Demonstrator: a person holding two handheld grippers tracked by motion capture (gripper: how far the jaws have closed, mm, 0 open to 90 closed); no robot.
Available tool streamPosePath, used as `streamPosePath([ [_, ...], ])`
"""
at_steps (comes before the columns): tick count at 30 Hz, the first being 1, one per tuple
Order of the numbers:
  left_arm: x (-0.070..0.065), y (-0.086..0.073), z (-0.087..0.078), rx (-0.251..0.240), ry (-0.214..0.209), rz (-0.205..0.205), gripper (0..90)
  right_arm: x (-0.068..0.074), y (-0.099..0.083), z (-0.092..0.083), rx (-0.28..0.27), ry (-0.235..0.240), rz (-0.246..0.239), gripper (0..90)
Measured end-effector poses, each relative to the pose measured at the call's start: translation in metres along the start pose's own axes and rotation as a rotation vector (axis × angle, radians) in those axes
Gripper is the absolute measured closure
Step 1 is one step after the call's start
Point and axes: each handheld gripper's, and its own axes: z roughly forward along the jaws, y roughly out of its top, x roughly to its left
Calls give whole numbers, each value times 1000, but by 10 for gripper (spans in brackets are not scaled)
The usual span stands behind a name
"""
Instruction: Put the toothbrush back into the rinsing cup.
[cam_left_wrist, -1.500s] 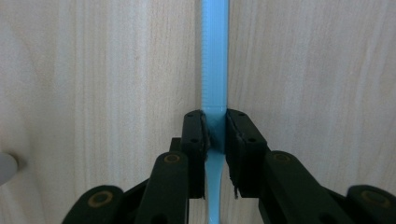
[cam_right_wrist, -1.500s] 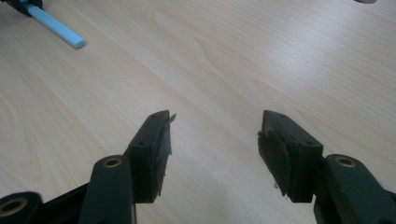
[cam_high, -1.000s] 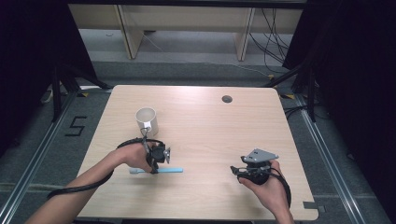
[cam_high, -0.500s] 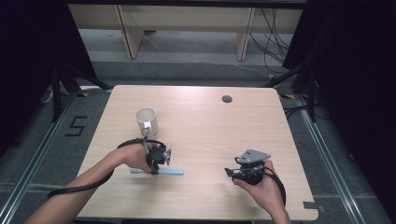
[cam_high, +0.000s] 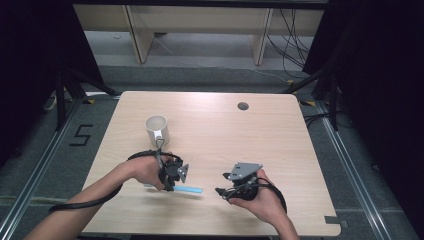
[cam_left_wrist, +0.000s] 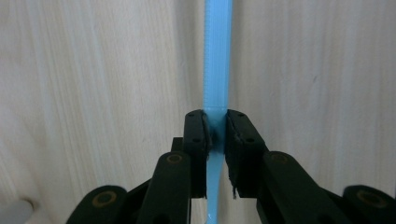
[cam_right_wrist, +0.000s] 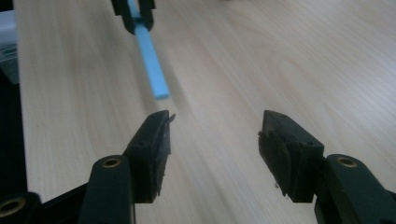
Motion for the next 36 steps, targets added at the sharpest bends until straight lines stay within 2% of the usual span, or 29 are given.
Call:
streamPosePath([
  [1,-3,4,-2,-4,4,13,781,4,4,9,0,36,-33,446],
  [2,-3,4,-2,-4,4,13,781,4,4,9,0,36,-33,446],
  [3,-5,7,-5,-8,4,27,781,7,6,18,-1,72,-56,452],
  [4,-6,8,-6,0,2,41,781,8,7,22,-8,74,-82,455],
  [5,-6,8,-6,0,2,41,781,8,7,22,-8,74,-82,455],
  [6,-7,9,-7,-11,1,37,781,12,7,24,3,91,-42,458],
  [7,-8,10,-9,-1,3,54,781,11,8,27,-3,97,-77,464],
  [8,-11,12,-10,-25,3,39,781,13,9,31,-18,124,-95,474],
  [9,-9,13,-12,-4,9,68,781,15,10,32,-14,139,-78,482],
  [10,-12,14,-12,-26,6,48,780,15,10,33,-20,147,-88,489],
  [11,-11,15,-14,-6,11,75,781,17,11,34,-24,155,-90,496],
  [12,-11,15,-14,-6,11,75,781,17,11,34,-24,155,-90,496],
  [13,-12,17,-15,-6,12,84,781,19,12,36,-22,174,-87,515],
  [16,-12,20,-16,-5,14,93,781,20,12,38,-21,182,-105,544],
  [17,-15,20,-15,-28,11,71,781,20,12,39,-24,177,-110,560],
  [18,-13,22,-17,-8,15,99,781,21,11,40,-17,190,-107,578],
  [19,-15,22,-16,-29,10,79,781,21,11,40,-16,186,-121,614],
  [20,-14,24,-17,-10,16,107,781,21,11,40,-16,186,-121,614],
  [21,-16,24,-17,-32,10,83,781,21,11,40,-16,187,-122,625],
  [24,-17,25,-17,-33,11,93,781,21,11,40,-11,203,-111,650],
  [30,-18,26,-17,-25,11,102,780,21,10,40,-14,211,-121,684],
  [31,-17,27,-18,-4,18,128,781,22,10,40,-12,216,-118,694],
  [32,-17,27,-18,-7,19,128,781,22,10,41,-10,220,-120,704],
  [33,-19,27,-17,-27,16,102,780,22,10,41,-7,226,-116,716],
  [34,-19,27,-18,-25,18,101,780,22,10,42,-11,219,-122,728],
  [35,-18,27,-19,-7,25,122,780,23,10,42,-12,223,-120,748],
  [36,-18,27,-19,-4,26,124,780,22,10,42,-18,226,-127,761],
])
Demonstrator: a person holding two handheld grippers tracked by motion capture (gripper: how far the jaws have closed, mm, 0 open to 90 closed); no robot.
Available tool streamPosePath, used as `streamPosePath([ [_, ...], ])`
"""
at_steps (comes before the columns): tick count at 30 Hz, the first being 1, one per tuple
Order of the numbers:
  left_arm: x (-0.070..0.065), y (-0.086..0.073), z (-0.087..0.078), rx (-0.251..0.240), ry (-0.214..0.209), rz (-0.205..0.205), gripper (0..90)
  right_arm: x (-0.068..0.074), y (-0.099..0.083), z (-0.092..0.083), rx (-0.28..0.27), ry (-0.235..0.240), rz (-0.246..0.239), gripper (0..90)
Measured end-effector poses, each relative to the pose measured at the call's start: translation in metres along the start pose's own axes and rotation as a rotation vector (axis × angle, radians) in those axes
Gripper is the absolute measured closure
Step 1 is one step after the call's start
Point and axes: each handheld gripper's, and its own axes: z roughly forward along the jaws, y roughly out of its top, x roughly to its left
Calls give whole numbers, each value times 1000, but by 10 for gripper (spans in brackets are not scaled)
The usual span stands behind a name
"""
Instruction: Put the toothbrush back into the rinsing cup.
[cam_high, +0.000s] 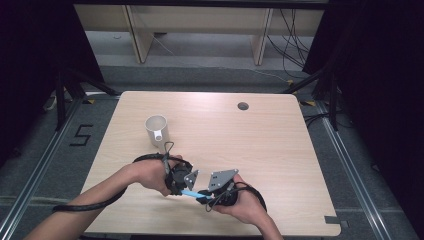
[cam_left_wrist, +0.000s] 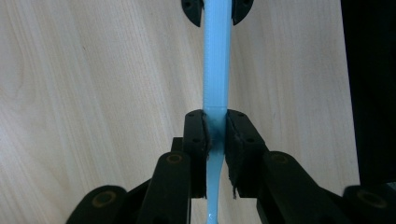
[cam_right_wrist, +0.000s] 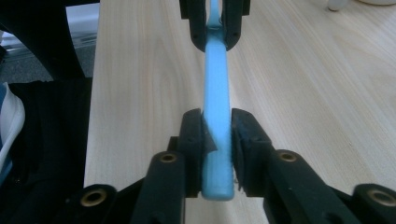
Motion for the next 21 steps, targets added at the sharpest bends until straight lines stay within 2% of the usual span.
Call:
streamPosePath([
  [2,0,0,-1,-4,3,0,780,1,0,0,-4,0,7,778],
  [3,-2,0,0,-31,-3,-28,780,0,-1,1,-9,4,3,783],
  [5,-3,0,0,-30,-4,-27,779,1,-1,-1,-2,-1,13,786],
  [7,-4,0,-2,-40,19,-34,777,2,-1,-1,-3,-6,15,787],
  [8,-4,0,-3,-57,42,-45,772,2,-1,-2,-7,-21,1,788],
  [9,-3,0,-7,-63,81,-32,754,2,-2,-3,-9,-33,15,788],
  [10,-5,0,-10,-96,137,-50,715,1,-2,-6,-17,-45,11,788],
  [11,-8,-1,-14,-140,183,-69,658,1,-3,-8,-20,-59,26,789],
  [12,-11,-3,-17,-200,211,-83,628,0,-4,-11,-31,-79,18,789],
  [13,-13,-6,-24,-235,235,-72,609,-1,-6,-15,-40,-97,42,789],
  [15,-20,-15,-32,-408,277,-124,547,-3,-9,-23,-63,-143,70,789],
  [16,-22,-18,-33,-456,294,-141,528,-5,-11,-29,-82,-192,69,789],
  [17,-25,-23,-35,-502,313,-158,514,-5,-12,-33,-101,-212,85,788],
  [18,-28,-27,-34,-569,328,-201,480,-6,-13,-37,-137,-244,104,789],
  [19,-30,-31,-32,-625,321,-241,442,-7,-13,-44,-173,-299,105,788],
  [20,-31,-35,-28,-694,317,-288,440,-6,-13,-48,-220,-334,132,788],
  [21,-31,-38,-24,-764,307,-355,426,-6,-13,-52,-265,-369,148,788],
])
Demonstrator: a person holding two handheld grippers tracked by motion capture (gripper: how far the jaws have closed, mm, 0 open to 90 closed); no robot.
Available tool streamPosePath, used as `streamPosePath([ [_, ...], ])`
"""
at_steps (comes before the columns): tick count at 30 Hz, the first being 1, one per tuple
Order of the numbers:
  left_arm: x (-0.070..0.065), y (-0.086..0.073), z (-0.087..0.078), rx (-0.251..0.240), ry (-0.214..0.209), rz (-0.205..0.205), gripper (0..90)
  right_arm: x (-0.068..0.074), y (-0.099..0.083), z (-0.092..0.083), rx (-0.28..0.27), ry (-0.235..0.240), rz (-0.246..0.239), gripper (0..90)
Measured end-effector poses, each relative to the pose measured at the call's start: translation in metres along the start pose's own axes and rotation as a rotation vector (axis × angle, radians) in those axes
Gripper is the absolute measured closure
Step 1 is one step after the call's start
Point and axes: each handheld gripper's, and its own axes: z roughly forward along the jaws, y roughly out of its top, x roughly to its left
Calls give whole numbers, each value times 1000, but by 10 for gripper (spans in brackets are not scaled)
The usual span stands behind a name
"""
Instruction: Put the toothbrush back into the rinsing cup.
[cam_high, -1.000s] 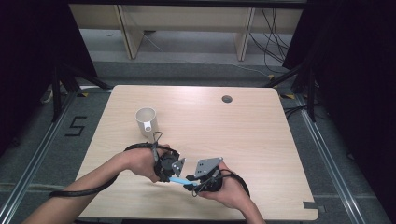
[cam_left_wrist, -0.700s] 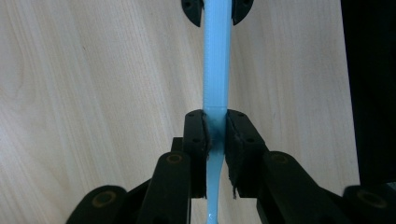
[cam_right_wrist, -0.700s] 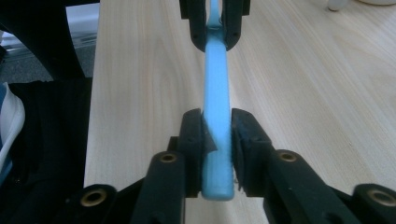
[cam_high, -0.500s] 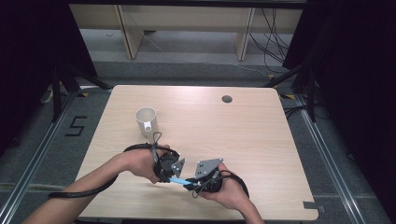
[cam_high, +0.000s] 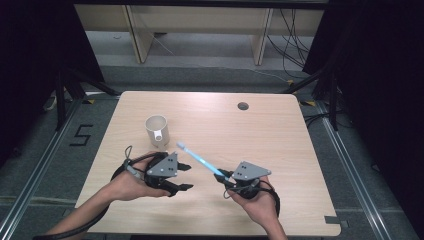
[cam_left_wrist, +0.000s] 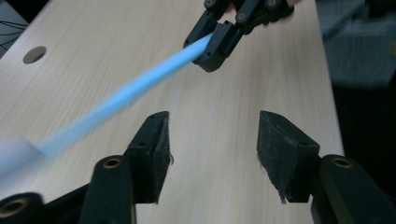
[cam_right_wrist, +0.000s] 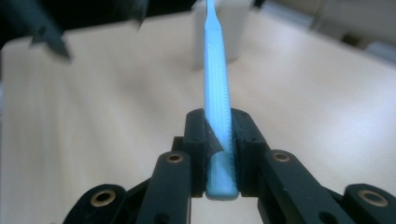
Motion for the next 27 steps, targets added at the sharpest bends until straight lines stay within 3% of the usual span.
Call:
streamPosePath([
  [3,5,-13,4,-151,21,-214,396,-2,6,-9,-105,-76,50,788],
  [5,9,-15,5,-216,42,-298,383,-2,10,-10,-185,-107,44,788],
  [8,17,-12,8,-306,44,-420,396,5,13,-10,-215,-105,54,788],
  [12,23,-4,10,-377,59,-458,405,11,17,-7,-238,-106,30,789],
  [14,26,-2,9,-412,61,-504,406,12,19,-6,-262,-122,8,788],
  [15,28,-1,9,-426,58,-521,413,13,19,-6,-261,-121,21,788],
  [24,30,4,14,-487,42,-581,477,20,21,-1,-258,-139,18,788],
  [25,31,5,15,-489,37,-583,492,20,21,0,-255,-141,-6,788],
  [26,30,5,16,-492,30,-589,502,22,21,2,-259,-128,19,788],
  [27,30,6,17,-493,27,-590,512,24,21,2,-249,-138,15,788],
])
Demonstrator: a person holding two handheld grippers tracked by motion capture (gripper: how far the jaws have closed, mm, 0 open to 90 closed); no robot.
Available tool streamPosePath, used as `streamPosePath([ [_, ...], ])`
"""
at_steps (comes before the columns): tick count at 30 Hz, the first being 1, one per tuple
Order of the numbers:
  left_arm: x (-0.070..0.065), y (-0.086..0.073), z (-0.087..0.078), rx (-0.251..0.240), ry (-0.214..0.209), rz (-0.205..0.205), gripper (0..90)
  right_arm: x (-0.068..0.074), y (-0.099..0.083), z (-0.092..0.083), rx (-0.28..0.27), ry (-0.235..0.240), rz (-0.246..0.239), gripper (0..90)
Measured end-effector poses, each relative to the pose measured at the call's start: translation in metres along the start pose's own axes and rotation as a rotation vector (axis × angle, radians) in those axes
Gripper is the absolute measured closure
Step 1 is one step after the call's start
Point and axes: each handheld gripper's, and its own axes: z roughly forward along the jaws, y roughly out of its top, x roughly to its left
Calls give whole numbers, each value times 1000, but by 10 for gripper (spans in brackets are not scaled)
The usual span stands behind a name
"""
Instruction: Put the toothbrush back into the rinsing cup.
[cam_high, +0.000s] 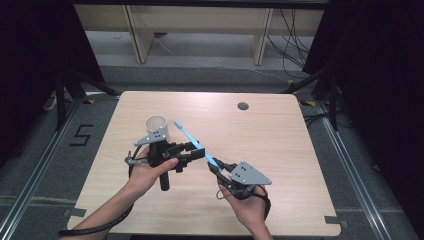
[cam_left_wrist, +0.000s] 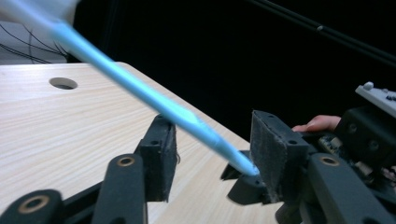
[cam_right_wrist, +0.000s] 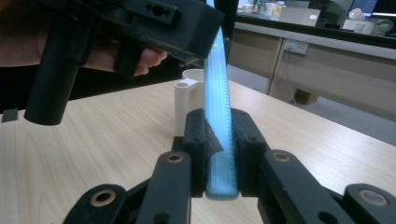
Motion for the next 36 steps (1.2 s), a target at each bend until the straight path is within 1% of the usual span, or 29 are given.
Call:
streamPosePath([
  [2,0,0,1,-2,4,3,555,2,0,2,-2,-11,-4,788],
  [3,0,0,1,-6,7,3,582,3,0,3,-6,-27,-2,788],
  [4,0,1,1,-11,10,3,606,3,0,4,-11,-21,2,788],
  [5,0,1,1,-15,13,4,635,5,0,3,-3,-35,4,788],
  [6,0,2,1,-18,13,3,679,8,0,5,-7,-44,0,787],
  [7,0,2,1,-21,9,1,679,8,0,5,-7,-44,0,787],
  [8,-1,3,1,-18,6,3,693,9,0,5,16,-54,-4,786],
  [10,-4,4,2,-24,-9,4,716,12,-1,7,20,-65,-11,785],
  [11,-4,4,3,-24,-14,5,729,13,-1,8,36,-63,-9,784],
  [12,-6,5,3,-23,-20,6,735,14,-1,9,38,-69,-9,783],
  [13,-7,5,4,-24,-28,8,745,15,-2,10,44,-69,-21,781],
  [14,-8,5,5,-24,-33,9,757,16,-2,12,53,-56,-7,778],
  [15,-10,6,6,-21,-40,15,767,16,-2,12,66,-60,-14,774],
  [17,-14,7,7,-15,-52,32,792,18,-2,14,68,-63,-11,766],
  [18,-15,7,8,-7,-50,53,795,18,-2,15,72,-53,3,759],
  [19,-17,7,8,-3,-52,64,798,18,-2,16,77,-45,-9,743],
  [20,-18,8,8,-4,-56,71,800,19,-2,17,82,-40,-7,725],
  [22,-19,9,7,-3,-48,97,803,19,-1,16,93,-30,-9,670],
  [24,-19,10,4,-4,-36,119,804,18,-1,15,95,-30,-10,619],
  [26,-16,12,0,-8,-10,136,804,17,-1,13,98,-42,-31,563],
  [27,-14,13,-3,-8,2,139,804,17,-1,12,96,-40,-21,544],
  [29,-8,14,-9,-9,29,152,804,14,-2,8,96,-35,-18,528],
  [30,-6,15,-12,-11,42,159,804,12,-2,5,89,-53,-44,524],
  [31,-3,15,-14,-15,53,157,805,11,-3,2,102,-48,-13,523],
  [34,5,15,-23,-26,90,162,805,2,-7,-6,95,-72,7,520],
  [35,7,15,-26,-27,100,168,805,-2,-8,-10,100,-83,3,519],
  [36,9,15,-29,-27,112,170,805,-6,-10,-13,95,-104,-5,518],
])
